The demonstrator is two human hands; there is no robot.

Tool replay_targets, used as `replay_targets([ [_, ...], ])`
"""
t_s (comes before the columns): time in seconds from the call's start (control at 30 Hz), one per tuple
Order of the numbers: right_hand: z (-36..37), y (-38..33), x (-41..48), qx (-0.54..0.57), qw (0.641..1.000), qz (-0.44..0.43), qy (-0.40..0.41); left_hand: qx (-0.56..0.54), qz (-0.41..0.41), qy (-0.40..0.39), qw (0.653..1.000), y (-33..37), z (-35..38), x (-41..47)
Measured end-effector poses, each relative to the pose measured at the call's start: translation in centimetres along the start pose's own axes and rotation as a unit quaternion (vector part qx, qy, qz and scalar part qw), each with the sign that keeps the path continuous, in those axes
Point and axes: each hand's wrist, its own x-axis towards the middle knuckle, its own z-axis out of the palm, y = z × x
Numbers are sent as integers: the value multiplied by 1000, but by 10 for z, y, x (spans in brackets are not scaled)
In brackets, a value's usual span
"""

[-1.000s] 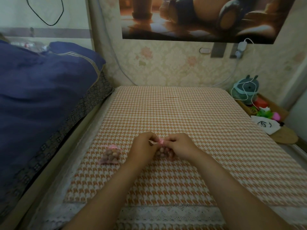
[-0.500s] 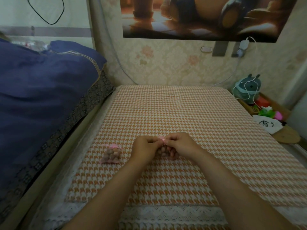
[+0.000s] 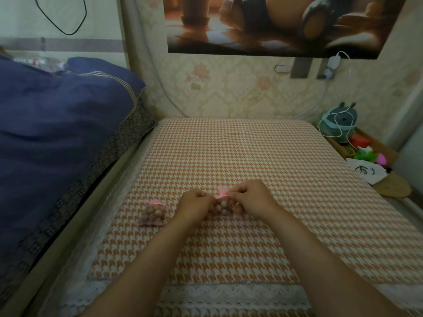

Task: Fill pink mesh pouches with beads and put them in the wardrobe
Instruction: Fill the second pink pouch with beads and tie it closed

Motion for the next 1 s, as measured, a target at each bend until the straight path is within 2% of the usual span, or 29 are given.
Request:
replay_targets([
  [0.13, -2, 0, 1, -72, 996, -25, 43, -33, -18, 5, 999, 0, -1, 3],
  [0.33, -2, -3, -3, -127, 991, -7, 33, -23, -4, 15, 1000, -1, 0, 4],
  [0.53, -2, -2, -4, -128, 991, 14, 31, -15, 4, 20, 1000, -27, 7, 30],
  [0.83, -4, 0, -8, -119, 991, 50, 30, -82, -36, 0, 996, 2, 7, -3],
  [0.93, 0, 3, -8, -151, 987, 25, 43, -35, -5, -14, 999, 0, 3, -2],
  [1.0, 4, 4, -10, -181, 983, 3, 40, 88, 64, -9, 994, 0, -4, -2],
])
